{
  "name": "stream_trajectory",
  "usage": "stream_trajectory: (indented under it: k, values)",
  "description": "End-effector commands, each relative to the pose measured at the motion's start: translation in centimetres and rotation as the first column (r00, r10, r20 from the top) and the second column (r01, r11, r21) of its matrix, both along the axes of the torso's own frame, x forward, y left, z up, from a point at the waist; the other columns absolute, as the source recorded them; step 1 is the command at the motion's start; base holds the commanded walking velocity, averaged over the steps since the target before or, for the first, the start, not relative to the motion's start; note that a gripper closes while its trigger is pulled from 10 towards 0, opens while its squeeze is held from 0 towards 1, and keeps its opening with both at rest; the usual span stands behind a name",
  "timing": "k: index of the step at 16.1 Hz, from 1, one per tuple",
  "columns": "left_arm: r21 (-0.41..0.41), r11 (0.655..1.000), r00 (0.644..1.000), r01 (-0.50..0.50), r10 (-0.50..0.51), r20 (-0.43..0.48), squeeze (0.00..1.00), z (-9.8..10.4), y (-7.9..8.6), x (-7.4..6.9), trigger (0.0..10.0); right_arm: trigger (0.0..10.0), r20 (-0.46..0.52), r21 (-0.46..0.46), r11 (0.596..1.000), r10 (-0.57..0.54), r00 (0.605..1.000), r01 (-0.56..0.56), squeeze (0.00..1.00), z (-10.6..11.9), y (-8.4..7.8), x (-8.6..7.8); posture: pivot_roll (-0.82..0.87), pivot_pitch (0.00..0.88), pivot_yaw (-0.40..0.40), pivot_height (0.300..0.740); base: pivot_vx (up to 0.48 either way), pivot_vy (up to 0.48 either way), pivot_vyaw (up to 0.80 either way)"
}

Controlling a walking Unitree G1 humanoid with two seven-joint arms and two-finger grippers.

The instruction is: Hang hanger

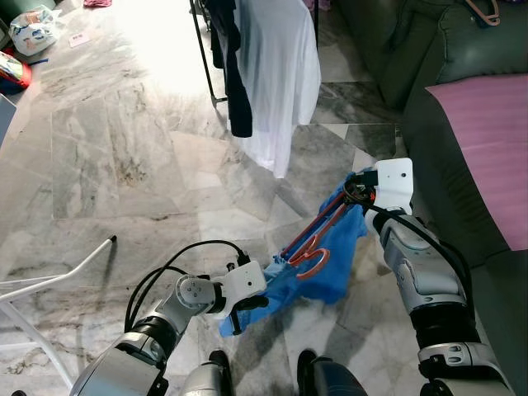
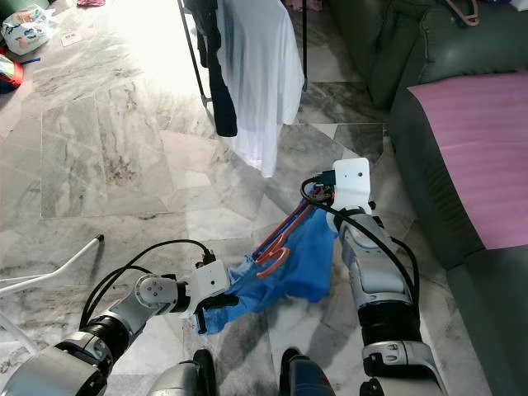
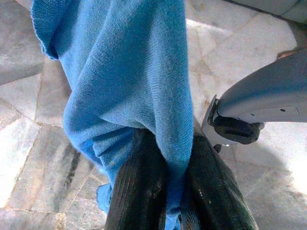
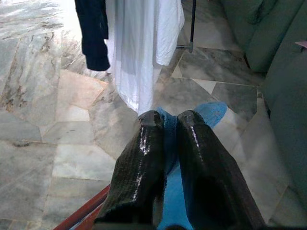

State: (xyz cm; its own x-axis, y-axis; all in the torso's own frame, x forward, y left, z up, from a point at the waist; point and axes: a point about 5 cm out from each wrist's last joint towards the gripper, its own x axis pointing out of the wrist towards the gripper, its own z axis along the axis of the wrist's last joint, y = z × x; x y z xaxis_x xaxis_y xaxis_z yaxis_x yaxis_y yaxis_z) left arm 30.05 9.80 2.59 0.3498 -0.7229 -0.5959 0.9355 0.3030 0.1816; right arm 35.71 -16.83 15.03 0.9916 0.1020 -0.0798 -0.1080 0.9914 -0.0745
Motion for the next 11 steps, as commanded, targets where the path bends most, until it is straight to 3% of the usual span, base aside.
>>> stream_trajectory:
  k: [1, 7, 11]
  values:
    - [-0.008, 1.000, 1.000, 0.006, -0.006, 0.007, 0.00, 0.0, 0.0, -0.1, 10.0, 0.0, -0.044, 0.004, 1.000, -0.014, 0.999, 0.014, 0.00, -1.2, -0.1, -0.3, -0.07, 0.276, 0.068, 0.740, 0.000, 0.000, 0.00]
    - [-0.009, 1.000, 1.000, -0.004, 0.004, 0.012, 0.00, 0.1, 0.1, 0.1, 10.0, 0.0, -0.080, 0.025, 0.997, -0.064, 0.995, 0.066, 0.00, -1.6, -0.9, -0.4, -0.07, 0.273, 0.066, 0.740, 0.000, 0.000, 0.00]
    - [-0.005, 1.000, 1.000, -0.022, 0.023, 0.018, 0.00, 0.2, 0.2, 0.3, 10.0, 0.0, 0.028, 0.065, 0.998, 0.006, 1.000, -0.008, 0.00, 0.3, 0.2, -0.7, -0.07, 0.273, 0.068, 0.740, 0.000, 0.000, 0.00]
